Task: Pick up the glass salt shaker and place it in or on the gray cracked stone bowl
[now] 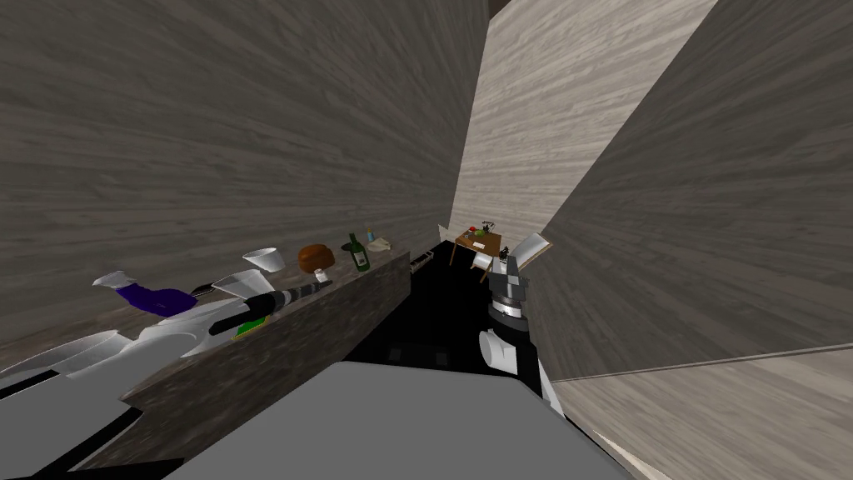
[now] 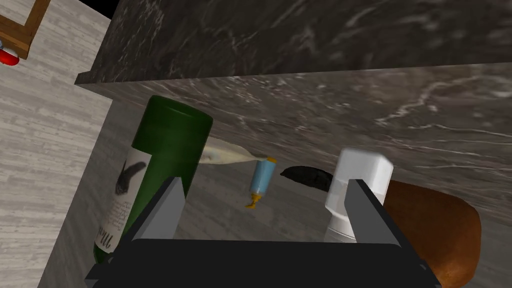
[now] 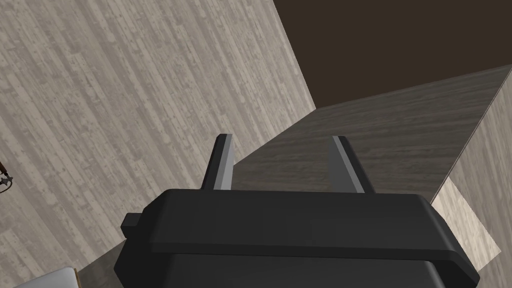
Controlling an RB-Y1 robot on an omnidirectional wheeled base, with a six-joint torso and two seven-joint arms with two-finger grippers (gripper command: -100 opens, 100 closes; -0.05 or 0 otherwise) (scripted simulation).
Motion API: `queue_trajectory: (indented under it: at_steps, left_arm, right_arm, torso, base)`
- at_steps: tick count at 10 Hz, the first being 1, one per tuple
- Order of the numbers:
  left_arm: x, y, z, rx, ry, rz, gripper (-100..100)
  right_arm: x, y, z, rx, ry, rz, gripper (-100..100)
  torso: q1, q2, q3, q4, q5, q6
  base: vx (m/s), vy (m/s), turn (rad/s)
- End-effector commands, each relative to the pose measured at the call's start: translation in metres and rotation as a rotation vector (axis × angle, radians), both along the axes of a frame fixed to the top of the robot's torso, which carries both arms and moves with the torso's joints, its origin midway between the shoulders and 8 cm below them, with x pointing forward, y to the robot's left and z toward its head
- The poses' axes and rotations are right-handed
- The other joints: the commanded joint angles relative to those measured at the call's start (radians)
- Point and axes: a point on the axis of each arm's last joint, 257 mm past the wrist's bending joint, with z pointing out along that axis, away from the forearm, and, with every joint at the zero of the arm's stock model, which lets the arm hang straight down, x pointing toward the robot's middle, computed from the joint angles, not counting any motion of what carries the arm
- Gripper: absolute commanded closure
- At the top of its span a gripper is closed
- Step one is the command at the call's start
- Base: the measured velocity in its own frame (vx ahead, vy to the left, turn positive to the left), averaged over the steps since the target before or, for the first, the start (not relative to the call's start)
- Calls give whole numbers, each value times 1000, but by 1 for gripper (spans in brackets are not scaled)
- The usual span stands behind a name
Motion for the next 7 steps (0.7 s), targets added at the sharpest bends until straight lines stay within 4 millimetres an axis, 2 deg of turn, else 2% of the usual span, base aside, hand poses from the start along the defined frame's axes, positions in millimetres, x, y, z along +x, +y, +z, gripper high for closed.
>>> queue_trajectory:
  at_steps: [1,2,3,5,7]
  left_arm:
    - [-9,28,7,45,27,44,-100]
    - [-6,24,8,42,22,33,-100]
    - [-10,30,7,46,28,47,-100]
    - [-27,64,14,101,68,103,-100]
    - [-26,61,14,95,65,94,-100]
  right_arm:
    - [0,0,0,0,0,0,0]
    - [0,0,0,0,0,0,0]
    - [0,0,0,0,0,0,0]
    - [0,0,0,0,0,0,0]
    - [0,0,0,0,0,0,0]
  torso:
    - [0,0,0,0,0,0]
    - [1,-1,-1,0,0,0]
    - [1,-1,0,0,0,0]
    - [-3,3,2,1,-1,0]
    - [-1,1,0,0,0,0]
  base:
    - [110,92,-152]
    - [84,77,-41]
    - [32,22,12]
    - [53,35,-100]
    - [55,48,-42]
